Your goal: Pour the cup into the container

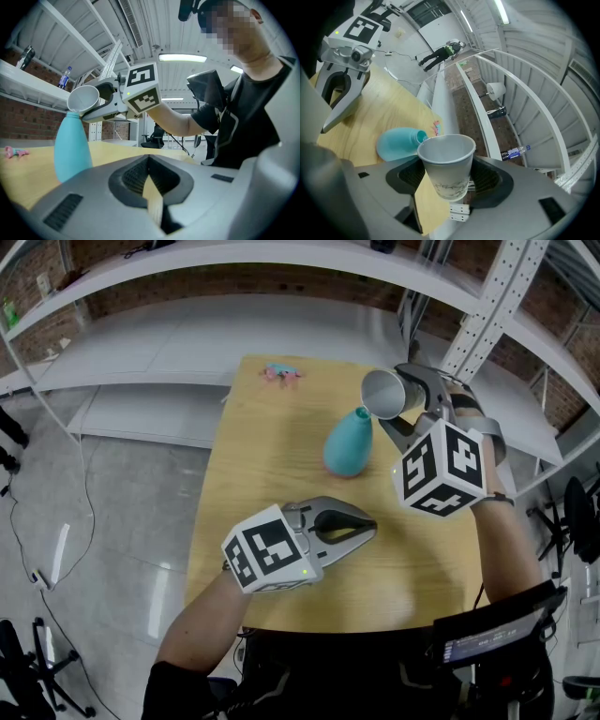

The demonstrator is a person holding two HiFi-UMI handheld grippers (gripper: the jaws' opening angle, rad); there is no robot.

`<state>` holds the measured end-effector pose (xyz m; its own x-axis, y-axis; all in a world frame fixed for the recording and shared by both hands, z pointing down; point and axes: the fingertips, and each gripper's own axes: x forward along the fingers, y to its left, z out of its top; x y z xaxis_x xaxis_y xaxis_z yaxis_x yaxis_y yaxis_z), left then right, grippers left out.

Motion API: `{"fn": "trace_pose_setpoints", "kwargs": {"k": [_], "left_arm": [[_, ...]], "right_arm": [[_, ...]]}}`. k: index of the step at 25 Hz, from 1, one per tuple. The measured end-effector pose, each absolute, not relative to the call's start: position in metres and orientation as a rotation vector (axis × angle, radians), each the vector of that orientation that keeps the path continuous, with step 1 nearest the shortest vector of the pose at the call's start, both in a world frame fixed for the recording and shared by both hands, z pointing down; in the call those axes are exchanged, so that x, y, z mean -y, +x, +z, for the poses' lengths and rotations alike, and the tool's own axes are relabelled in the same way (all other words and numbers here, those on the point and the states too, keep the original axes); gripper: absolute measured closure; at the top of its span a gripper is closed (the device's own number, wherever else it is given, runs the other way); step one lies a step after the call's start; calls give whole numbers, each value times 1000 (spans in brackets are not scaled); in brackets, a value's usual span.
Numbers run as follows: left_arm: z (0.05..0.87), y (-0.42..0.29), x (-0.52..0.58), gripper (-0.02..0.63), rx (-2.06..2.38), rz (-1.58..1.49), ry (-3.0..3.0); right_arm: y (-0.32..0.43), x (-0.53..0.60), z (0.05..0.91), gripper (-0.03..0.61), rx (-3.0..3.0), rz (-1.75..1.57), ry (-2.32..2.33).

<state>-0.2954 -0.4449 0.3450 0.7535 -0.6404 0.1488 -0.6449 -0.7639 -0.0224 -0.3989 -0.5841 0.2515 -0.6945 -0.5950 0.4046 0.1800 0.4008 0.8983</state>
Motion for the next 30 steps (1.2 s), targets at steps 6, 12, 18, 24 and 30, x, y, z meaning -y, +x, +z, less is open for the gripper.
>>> {"fn": "trace_pose_setpoints", "kwargs": {"k": [6,12,18,24,30], "left_arm": [[344,-297,446,612,1072,222,2905],[345,-297,446,612,1070,222,2906],[345,-297,446,612,1072,221,2907],[346,-298,446,612,1069,230,2911],[346,-298,446,612,1073,225,2910]], "right_arm": [[-400,586,251,268,1922,-1375,355],[-401,585,251,269,1921,-1382,356],[-402,583,251,268,1919,-1390,352],[-402,583,253,268,1969,-1348,356],[-393,586,260,268,2175,-1151,366]]}}
